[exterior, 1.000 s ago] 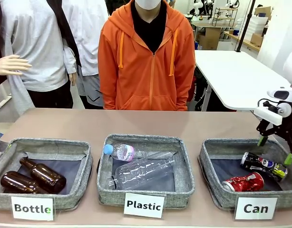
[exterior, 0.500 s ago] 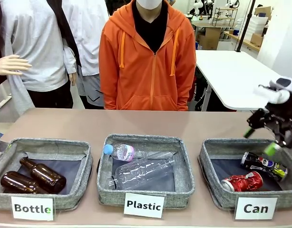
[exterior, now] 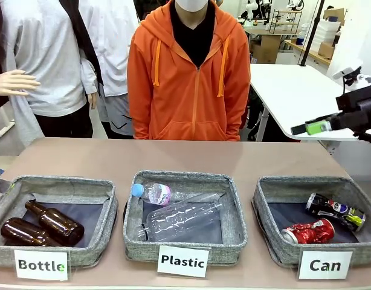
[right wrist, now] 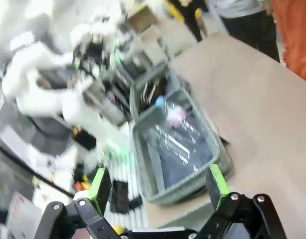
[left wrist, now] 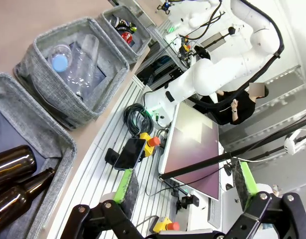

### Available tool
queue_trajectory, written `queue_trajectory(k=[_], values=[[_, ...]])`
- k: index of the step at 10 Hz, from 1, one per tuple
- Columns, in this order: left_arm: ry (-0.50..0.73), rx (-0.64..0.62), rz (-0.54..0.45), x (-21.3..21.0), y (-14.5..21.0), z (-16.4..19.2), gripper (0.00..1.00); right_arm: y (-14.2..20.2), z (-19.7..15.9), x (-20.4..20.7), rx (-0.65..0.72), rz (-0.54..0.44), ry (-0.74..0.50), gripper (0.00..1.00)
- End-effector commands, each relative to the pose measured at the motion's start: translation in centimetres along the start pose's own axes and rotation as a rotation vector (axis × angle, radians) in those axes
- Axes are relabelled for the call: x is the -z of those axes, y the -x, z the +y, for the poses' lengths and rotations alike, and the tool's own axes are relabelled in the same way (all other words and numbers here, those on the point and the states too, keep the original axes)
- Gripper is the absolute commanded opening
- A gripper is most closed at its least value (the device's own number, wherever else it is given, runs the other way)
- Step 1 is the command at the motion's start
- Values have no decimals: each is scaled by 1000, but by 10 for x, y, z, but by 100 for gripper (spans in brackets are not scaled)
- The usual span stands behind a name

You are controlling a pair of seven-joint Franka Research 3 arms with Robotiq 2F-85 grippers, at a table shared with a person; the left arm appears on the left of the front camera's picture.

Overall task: Sort the can waste into the basket.
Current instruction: Pick up the can waste from the table and place it in the right Fabric basket.

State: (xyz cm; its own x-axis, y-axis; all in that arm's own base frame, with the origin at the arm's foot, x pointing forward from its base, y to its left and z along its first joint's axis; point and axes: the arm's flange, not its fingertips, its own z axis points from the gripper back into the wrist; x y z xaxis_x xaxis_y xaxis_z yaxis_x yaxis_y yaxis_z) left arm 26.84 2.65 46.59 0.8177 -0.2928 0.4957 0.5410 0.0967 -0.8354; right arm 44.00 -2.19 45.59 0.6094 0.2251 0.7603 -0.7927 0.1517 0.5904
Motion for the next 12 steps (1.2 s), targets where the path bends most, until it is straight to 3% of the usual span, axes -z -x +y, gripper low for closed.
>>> queue_trajectory(k=[1, 2, 4, 5, 12], values=[[8, 6, 5, 0, 3, -2, 100, -6, -12, 4, 325, -406, 75, 100], [8, 6, 5, 0, 3, -2, 100, -7, -19, 3, 376, -436, 108, 100], [8, 6, 5, 0, 3, -2, 100, -6, -26, 4, 400, -397, 83, 100], [8, 6, 5, 0, 3, -2, 100, 3, -30, -9, 349, -310, 70, 100], [8, 6, 5, 0, 3, -2, 100, 3, -30, -9, 349, -310, 70, 100]])
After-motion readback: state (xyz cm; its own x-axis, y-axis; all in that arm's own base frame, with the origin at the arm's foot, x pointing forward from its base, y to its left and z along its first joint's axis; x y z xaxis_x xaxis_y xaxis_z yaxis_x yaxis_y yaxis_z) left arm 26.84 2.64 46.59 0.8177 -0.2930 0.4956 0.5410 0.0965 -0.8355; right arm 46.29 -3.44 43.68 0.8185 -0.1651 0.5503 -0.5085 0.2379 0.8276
